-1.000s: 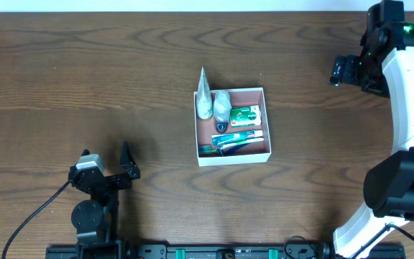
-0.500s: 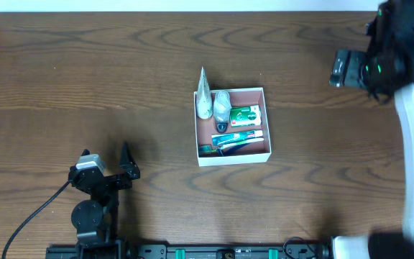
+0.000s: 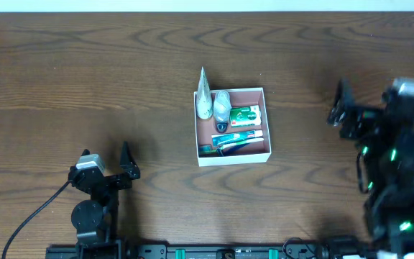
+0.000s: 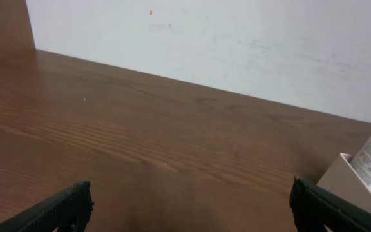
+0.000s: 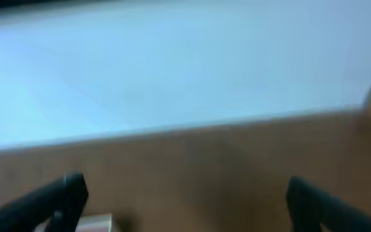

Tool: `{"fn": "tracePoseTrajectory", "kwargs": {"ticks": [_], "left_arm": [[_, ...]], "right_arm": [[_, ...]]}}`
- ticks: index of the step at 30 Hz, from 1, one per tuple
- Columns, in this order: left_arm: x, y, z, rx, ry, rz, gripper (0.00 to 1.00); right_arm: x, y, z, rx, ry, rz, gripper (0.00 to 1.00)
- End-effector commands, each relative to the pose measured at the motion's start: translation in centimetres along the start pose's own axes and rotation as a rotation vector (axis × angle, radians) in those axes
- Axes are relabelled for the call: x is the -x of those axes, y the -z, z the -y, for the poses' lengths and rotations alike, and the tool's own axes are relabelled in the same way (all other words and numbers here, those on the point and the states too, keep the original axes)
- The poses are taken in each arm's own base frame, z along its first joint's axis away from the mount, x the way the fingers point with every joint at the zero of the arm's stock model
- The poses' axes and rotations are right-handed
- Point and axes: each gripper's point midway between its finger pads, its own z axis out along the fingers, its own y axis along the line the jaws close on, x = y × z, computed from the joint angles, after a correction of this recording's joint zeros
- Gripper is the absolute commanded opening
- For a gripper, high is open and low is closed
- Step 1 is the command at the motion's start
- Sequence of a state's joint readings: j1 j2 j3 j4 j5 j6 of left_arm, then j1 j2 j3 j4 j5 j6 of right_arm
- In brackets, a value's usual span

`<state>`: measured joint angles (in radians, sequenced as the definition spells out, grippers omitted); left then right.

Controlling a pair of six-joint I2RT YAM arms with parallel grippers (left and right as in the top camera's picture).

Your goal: Pack container

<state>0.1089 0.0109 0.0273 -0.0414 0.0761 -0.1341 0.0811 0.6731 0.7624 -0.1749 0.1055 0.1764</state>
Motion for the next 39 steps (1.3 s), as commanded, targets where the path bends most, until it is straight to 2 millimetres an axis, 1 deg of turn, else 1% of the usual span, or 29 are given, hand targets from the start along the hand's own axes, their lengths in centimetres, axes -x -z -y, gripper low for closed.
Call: {"fn": "tracePoseTrajectory", "kwargs": {"ticks": [1, 3, 7, 12, 17, 21, 25, 31, 32, 35, 39], "left_arm": [[-1.5, -0.1, -0.1, -0.006, 0.007, -0.041, 0.98], [-1.5, -0.1, -0.1, -0.006, 0.007, -0.041, 0.98], [-1.5, -0.1, -0.1, -0.006, 0.007, -0.041, 0.98], [-1.5, -0.1, -0.1, -0.006, 0.007, -0.041, 0.98], [-1.5, -0.1, -0.1, -0.006, 0.007, -0.041, 0.98], [-1.5, -0.1, -0.1, -0.006, 0.007, -0.041, 0.98], [-1.5, -0.1, -0.1, -0.006, 0.007, -0.041, 0.98], [-1.5, -0.1, -0.1, -0.006, 0.007, -0.041, 0.98], [-1.5, -0.1, -0.1, -0.006, 0.007, -0.041, 0.98], [-1.5, -0.1, -0.1, -0.006, 0.007, -0.041, 0.98], [-1.5, -0.1, -0.1, -0.006, 0.007, -0.041, 0.98]], "right_arm": [[-2.6, 1.3, -0.8, 0.091, 0.011, 0.083, 0.99], [-4.4, 1.8, -0.8, 0.119, 0.009, 0.119, 0.99], [-8.4, 2.6, -0.8, 0.166, 0.012, 0.127, 0.99], [-13.1, 3.0, -0.8, 0.212, 0.016, 0.091, 0.99], [-16.2, 2.8, -0.4, 0.211, 0.022, 0.041, 0.99], [-18.2, 2.7, -0.1, 0.203, 0.086, -0.005, 0.99], [-19.1, 3.0, 0.1, 0.198, 0.127, -0.036, 0.99], [-19.0, 3.6, 0.5, 0.184, 0.15, -0.022, 0.99], [-19.4, 3.6, 0.8, 0.174, 0.152, -0.036, 0.99], [-19.3, 3.5, 1.5, 0.14, 0.16, -0.033, 0.99], [-19.3, 3.4, 1.6, 0.133, 0.192, -0.031, 0.99]]}}
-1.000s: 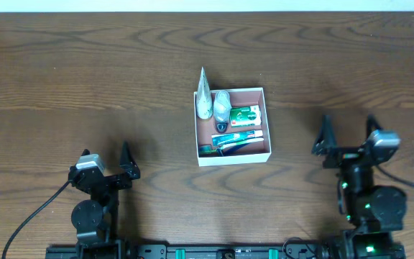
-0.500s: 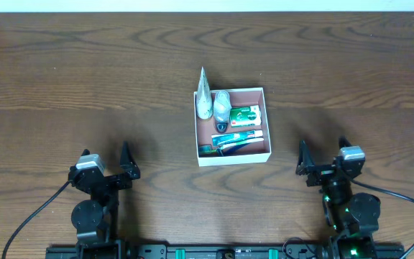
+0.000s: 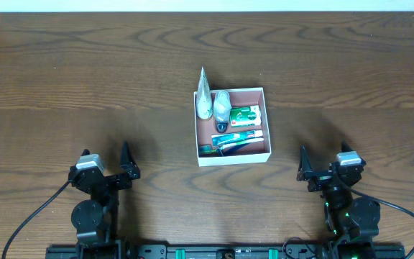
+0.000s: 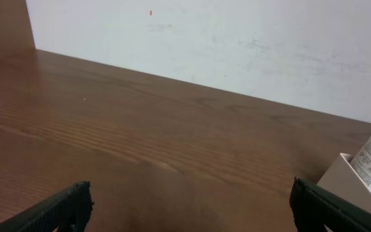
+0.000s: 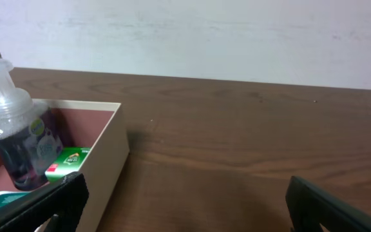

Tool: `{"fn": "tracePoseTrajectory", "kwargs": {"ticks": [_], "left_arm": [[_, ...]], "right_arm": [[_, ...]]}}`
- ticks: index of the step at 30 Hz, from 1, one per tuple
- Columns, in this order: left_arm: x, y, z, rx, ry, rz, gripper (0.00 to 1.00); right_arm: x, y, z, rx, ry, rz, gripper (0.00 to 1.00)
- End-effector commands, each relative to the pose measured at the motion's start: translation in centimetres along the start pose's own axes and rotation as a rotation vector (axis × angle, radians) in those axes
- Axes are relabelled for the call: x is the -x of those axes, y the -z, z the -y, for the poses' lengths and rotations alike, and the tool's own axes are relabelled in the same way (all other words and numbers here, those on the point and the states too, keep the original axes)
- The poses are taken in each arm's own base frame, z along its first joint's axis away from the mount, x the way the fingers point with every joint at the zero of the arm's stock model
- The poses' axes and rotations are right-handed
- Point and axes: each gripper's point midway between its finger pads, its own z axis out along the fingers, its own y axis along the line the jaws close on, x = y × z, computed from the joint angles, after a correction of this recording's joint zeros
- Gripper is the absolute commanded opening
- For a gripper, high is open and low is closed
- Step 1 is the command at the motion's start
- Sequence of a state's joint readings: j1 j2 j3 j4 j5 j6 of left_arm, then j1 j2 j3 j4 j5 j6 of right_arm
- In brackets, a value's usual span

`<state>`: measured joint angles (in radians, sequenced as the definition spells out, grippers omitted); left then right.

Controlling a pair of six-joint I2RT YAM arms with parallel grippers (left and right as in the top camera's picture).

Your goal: Pack container

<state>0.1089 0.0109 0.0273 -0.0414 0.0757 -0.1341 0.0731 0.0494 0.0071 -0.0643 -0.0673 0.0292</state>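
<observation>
A white box with a pink inside stands mid-table. In it lie a white tube sticking out over its far-left corner, a small clear bottle, a green packet and a toothpaste pack. My left gripper rests open near the front left, nothing between its fingers. My right gripper rests open near the front right, empty too. In the right wrist view the box, the bottle and the green packet show at left. The box corner and tube show in the left wrist view.
A pale wall runs behind the wooden table. Black cables trail from both arm bases at the front edge.
My right arm has come down from a raised spot right of the box to a low rest at the front right, still open. The left arm and the box contents have not moved.
</observation>
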Motion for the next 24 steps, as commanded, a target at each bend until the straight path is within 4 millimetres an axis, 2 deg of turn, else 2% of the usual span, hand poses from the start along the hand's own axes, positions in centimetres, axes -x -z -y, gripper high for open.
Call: {"fn": "tracePoseTrajectory", "kwargs": {"ticks": [1, 7, 11, 24], "left_arm": [[-1.53, -0.14, -0.08, -0.007, 0.007, -0.041, 0.98], [-1.53, -0.14, -0.09, -0.006, 0.007, -0.041, 0.98], [-1.53, -0.14, -0.09, -0.006, 0.007, -0.041, 0.98], [-1.53, -0.14, -0.08, -0.007, 0.007, -0.041, 0.98]], "right_arm": [[-0.01, 0.07, 0.66, -0.031, 0.045, 0.001, 0.99], [0.13, 0.11, 0.82, -0.041, 0.067, 0.007, 0.99], [0.24, 0.2, 1.6, -0.087, 0.082, 0.01, 0.99], [0.25, 0.19, 1.4, -0.076, 0.067, 0.012, 0.99]]}}
